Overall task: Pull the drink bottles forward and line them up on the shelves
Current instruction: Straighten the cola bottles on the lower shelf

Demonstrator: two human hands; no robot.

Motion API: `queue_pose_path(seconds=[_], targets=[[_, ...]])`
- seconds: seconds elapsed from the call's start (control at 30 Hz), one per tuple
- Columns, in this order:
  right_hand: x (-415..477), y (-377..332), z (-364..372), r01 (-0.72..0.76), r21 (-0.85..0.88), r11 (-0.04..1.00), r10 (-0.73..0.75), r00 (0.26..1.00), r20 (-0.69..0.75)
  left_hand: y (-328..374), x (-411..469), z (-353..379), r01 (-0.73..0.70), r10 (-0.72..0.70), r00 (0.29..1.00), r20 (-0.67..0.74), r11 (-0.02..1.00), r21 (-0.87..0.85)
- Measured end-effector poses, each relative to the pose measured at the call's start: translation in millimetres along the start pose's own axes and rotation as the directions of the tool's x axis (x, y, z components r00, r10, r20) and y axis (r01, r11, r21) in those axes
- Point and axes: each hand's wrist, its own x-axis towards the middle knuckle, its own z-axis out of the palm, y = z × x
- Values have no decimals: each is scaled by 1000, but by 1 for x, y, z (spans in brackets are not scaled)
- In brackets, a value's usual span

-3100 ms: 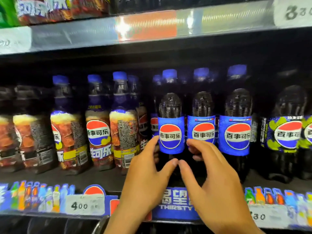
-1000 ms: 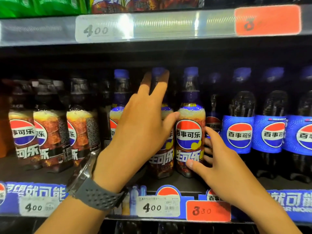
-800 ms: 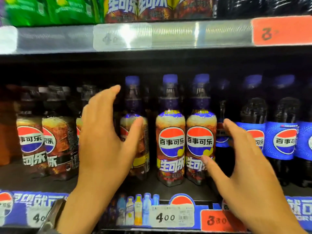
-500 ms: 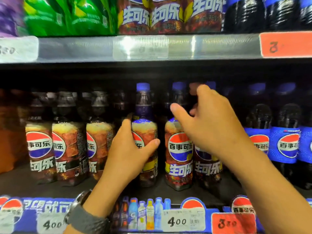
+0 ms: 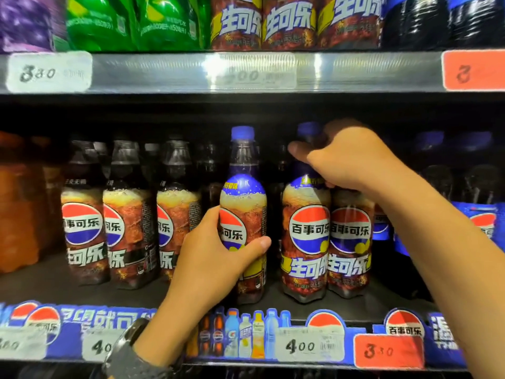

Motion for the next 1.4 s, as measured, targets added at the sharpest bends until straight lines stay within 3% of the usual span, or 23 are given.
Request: queue_pose_path(seconds=[0.2,0.37,0.5,0.87,0.93,1.0,1.07,1.1,1.23,1.3,1.4], targets=[[-4,3,10,35,32,999,-35,999,-21,3,-9,9,-74,74,994,-78,997,-5],[-7,5,6,51,42,998,-52,999,16,-6,-15,-2,7,12,983,182,994,-107],[-8,2,0,63,-23,998,-62,997,38,-6,-17,5,-55,56,997,45,998,-6],[-11,-2,-5,47,-39,998,-44,995,87,3,-19,20,-58,58,998,1,996,71],[-20,-1,-4,91,-68,994,-92,996,-21,6,-25,16,-38,39,999,-6,994,105],[-40,3,1,200,-106,974,-221,942,-253,5,-31,3,-37,62,989,-134,983,182],[-73,0,8,352,-20,936,-332,860,-388,1,-38,-20,-70,158,942,-297,956,284],[-87,-5,14,403,80,912,-343,852,-395,-2,-40,-35,-72,196,911,-363,942,329],[-120,-31,53,290,501,815,-269,956,-115,-22,-39,-94,-33,264,845,-465,894,447],[-125,-49,79,218,534,817,-256,967,-2,-35,-32,-117,5,250,860,-444,867,498],[-125,-76,118,149,494,856,-202,978,56,-56,-17,-134,21,202,915,-349,841,541]])
